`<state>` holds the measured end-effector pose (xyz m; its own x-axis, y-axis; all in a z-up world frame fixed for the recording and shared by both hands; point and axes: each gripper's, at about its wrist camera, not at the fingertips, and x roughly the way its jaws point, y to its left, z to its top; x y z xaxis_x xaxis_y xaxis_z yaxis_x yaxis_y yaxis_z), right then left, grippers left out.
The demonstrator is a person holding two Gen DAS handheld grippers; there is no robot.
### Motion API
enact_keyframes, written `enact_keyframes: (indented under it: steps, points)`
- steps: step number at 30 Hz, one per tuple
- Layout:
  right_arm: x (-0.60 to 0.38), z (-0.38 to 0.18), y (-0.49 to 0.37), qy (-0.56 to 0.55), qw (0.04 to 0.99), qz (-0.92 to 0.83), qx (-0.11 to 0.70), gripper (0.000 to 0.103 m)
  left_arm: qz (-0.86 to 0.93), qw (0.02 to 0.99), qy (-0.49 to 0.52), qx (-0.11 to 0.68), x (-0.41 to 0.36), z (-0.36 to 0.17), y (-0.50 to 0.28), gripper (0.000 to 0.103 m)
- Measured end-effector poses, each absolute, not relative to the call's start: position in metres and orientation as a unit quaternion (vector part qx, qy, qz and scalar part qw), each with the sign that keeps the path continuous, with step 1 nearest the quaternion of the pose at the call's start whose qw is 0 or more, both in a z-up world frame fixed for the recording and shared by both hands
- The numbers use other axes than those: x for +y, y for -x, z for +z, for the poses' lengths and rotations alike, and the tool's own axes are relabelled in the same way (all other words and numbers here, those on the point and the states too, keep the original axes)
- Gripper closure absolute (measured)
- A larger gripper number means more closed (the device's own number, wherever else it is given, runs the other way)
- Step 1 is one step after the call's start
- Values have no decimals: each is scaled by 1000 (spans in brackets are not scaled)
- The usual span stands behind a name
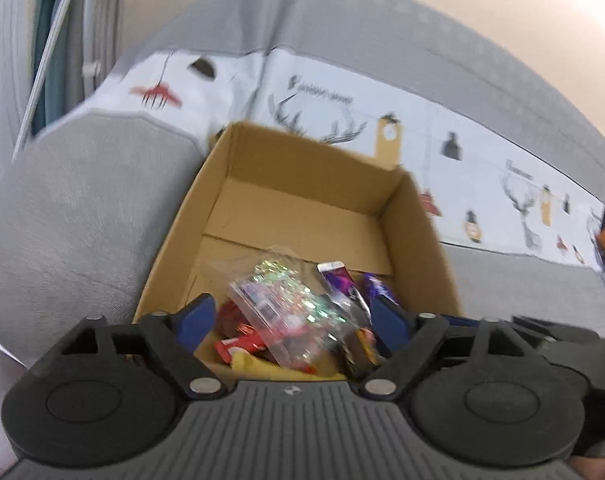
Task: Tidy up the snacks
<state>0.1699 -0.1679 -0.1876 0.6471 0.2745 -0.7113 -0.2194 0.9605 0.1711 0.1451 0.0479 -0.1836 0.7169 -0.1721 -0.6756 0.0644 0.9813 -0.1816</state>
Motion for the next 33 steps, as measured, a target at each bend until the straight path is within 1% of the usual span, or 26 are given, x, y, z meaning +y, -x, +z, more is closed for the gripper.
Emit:
enact_keyframes:
  steps: [1, 3, 5, 7, 9, 11, 16, 18, 20, 22, 26, 33]
  points:
    - [-167, -180, -163, -39, 907, 140, 395, 36, -64, 925, 64, 368, 43, -175, -133, 4]
    - [-167, -164, -146, -53, 909, 145, 388, 34, -64, 929, 53, 361, 35, -158, -113, 0]
    - [-168, -148, -129, -63, 911, 143, 381, 28, -61, 929, 53, 361, 30, -139, -94, 0]
    - [-171, -131, -111, -74, 913, 139, 375, 25, -57, 927, 51, 367, 23, -123, -83, 0]
    - [-176, -114, -93, -83, 915, 130, 372, 18, -43, 927, 39, 370, 15, -103, -67, 0]
    - [-180, -98, -76, -90, 917, 123, 369, 14, -24, 929, 22, 368, 5, -84, -53, 0]
    - [-190, -58, -38, -100, 919, 95, 368, 6, 7, 939, -20, 343, -17, -38, -12, 0]
    - [-190, -42, -24, -101, 922, 78, 366, 4, 15, 938, -27, 345, -21, -23, -1, 0]
    - [-188, -28, -11, -95, 925, 65, 362, 4, 25, 936, -40, 349, -25, -10, 9, 0]
    - [-184, -17, -1, -85, 929, 42, 357, 0, 30, 939, -48, 339, -27, -1, 20, 0]
    - [-180, 1, 18, -72, 937, 20, 342, 1, 29, 944, -42, 327, -25, 13, 35, 0]
    - [-180, 8, 27, -74, 934, 17, 349, 1, 26, 942, -39, 333, -22, 18, 40, 0]
